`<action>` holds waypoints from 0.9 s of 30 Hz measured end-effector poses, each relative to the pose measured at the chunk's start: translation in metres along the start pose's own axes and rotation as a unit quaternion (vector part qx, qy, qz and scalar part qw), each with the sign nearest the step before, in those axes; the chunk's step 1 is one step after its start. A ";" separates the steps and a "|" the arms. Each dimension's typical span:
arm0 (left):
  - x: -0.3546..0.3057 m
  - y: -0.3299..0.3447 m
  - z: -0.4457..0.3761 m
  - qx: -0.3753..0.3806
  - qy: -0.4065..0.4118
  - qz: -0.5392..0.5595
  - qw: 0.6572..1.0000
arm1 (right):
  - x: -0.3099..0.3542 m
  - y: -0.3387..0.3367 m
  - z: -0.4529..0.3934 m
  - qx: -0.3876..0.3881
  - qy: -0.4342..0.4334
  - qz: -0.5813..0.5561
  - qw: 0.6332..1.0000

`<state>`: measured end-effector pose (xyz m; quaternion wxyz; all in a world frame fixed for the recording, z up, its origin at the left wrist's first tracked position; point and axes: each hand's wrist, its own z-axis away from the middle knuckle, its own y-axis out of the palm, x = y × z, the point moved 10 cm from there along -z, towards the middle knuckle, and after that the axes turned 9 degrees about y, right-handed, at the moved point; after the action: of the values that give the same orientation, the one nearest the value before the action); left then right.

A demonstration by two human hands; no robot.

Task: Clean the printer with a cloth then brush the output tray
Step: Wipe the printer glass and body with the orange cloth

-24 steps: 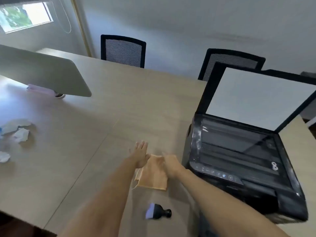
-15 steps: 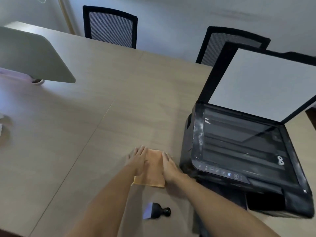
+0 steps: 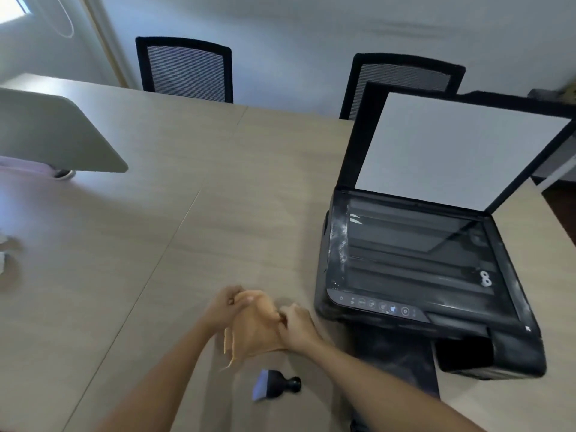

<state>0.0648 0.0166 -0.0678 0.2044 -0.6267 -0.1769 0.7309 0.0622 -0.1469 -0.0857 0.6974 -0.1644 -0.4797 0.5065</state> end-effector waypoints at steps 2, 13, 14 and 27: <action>-0.005 -0.014 0.011 -0.027 -0.013 0.083 0.996 | 0.004 -0.012 0.015 -0.030 -0.008 -0.085 0.996; -0.164 0.013 0.009 -0.037 0.045 0.283 0.957 | 0.031 -0.193 0.108 -0.189 -0.116 -0.563 0.796; -0.177 0.020 0.009 -0.039 0.050 0.289 0.955 | 0.019 -0.210 0.111 -0.210 -0.102 -0.573 0.785; -0.164 0.103 0.012 0.080 0.074 0.136 0.985 | 0.019 -0.280 0.050 -0.293 -0.092 -0.153 0.939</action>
<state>0.0662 -0.1573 0.0193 0.1649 -0.6788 -0.0155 0.7154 0.1744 -0.2648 0.1487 0.6406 -0.2385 -0.6880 0.2437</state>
